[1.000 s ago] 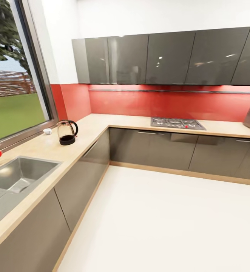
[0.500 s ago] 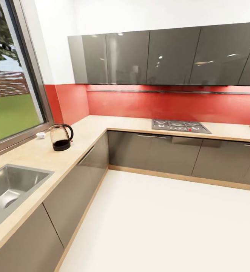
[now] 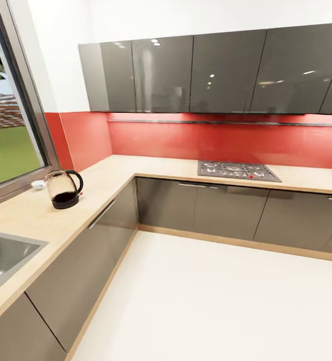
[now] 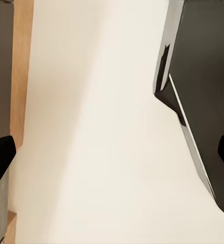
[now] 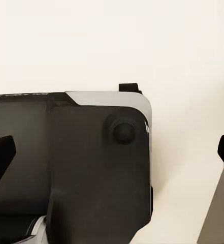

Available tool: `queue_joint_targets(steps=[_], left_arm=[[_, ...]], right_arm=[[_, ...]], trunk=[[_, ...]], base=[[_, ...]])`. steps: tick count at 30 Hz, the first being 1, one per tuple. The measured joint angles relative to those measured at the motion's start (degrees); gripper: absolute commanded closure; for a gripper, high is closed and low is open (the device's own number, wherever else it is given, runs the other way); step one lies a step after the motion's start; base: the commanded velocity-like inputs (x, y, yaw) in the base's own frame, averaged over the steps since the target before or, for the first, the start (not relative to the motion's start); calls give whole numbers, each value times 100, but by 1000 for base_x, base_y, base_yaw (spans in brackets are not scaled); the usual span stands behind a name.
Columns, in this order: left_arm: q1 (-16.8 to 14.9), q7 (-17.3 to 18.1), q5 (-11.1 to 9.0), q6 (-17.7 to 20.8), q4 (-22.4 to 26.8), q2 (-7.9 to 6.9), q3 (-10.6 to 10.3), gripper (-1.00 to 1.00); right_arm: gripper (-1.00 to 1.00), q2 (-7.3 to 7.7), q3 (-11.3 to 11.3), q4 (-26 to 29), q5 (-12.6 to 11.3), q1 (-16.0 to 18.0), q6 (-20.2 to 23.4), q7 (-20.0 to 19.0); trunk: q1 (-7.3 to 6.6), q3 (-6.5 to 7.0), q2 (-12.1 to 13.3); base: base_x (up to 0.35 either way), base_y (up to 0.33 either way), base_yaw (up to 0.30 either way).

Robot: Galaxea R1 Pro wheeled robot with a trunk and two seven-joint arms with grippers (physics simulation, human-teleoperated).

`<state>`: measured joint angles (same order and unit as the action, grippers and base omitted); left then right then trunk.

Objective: Set up a coffee station on the kitchen countertop: keep the coffee maker on the countertop, move the bottle of coffee from the kitchen shelf to the counter next to the coffee maker, place a paper coffee filter on top of the coffee maker, put the saucer next to the coffee maker with the coffee cup on the saucer, and place the electric kettle next to the coffee maker.

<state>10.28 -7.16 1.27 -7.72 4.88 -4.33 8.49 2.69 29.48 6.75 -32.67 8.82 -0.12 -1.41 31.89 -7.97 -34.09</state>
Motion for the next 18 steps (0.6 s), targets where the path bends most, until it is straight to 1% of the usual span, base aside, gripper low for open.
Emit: queue_joint_targets(steps=[5,18], left_arm=[[-29,-6,0,1,26,-7,-2,-100],[-71,-9,0,0,109,-4,1,-100]], right_arm=[[-100,0,-8,5,-16,-1,-58,12],[-100,1,-27,12,-51,0,-99,13]], trunk=[[0,0,0],[-1,0,0]], base=[[329,-51,0],[337,-3,0]])
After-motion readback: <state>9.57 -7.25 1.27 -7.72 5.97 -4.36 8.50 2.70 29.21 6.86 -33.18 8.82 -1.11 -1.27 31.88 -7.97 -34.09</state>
